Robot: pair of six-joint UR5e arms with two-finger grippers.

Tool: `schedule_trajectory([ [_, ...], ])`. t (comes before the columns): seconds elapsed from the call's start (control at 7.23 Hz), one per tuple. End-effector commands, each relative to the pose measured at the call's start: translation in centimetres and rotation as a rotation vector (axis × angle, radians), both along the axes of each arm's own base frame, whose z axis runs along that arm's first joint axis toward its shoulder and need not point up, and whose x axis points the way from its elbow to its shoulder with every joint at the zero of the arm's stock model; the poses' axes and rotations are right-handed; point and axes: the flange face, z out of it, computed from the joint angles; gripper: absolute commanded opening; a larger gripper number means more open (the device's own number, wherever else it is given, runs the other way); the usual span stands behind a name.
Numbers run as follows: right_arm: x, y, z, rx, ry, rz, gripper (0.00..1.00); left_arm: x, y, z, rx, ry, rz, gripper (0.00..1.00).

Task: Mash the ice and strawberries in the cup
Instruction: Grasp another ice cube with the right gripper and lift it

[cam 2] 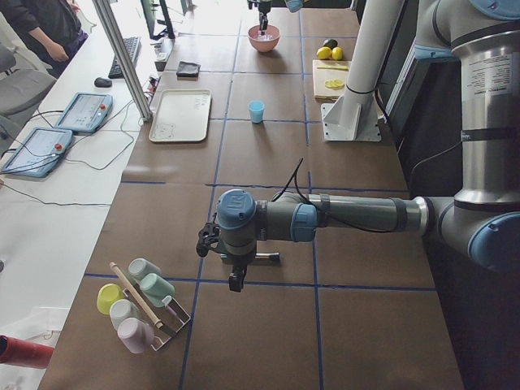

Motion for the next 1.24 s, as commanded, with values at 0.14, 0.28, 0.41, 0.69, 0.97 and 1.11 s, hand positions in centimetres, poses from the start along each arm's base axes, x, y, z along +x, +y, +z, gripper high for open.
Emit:
schedule_trajectory([
  [0.14,-1.3,0.4,0.7,-0.016,0.008,-0.028,0.59,0.0,0.1,0.1,-0.001,0.000,0.000,1.00],
  [0.28,-1.6,0.5,1.4,-0.026,0.013,-0.035,0.58,0.0,0.1,0.1,-0.003,0.000,0.000,1.00],
  [0.41,-1.6,0.5,1.6,-0.030,0.016,-0.037,0.58,0.0,0.1,0.1,-0.003,0.000,0.000,1.00],
  [0.69,-1.7,0.6,1.9,-0.036,0.020,-0.039,0.53,0.0,0.1,0.0,-0.001,0.000,0.000,1.00],
  [0.97,-1.7,0.6,2.0,-0.035,0.027,-0.037,0.28,0.0,0.1,0.0,0.001,0.000,0.001,1.00],
  [1.11,-1.8,0.5,1.8,-0.031,0.024,-0.039,0.19,0.0,0.3,-0.5,0.009,0.000,0.000,1.00],
])
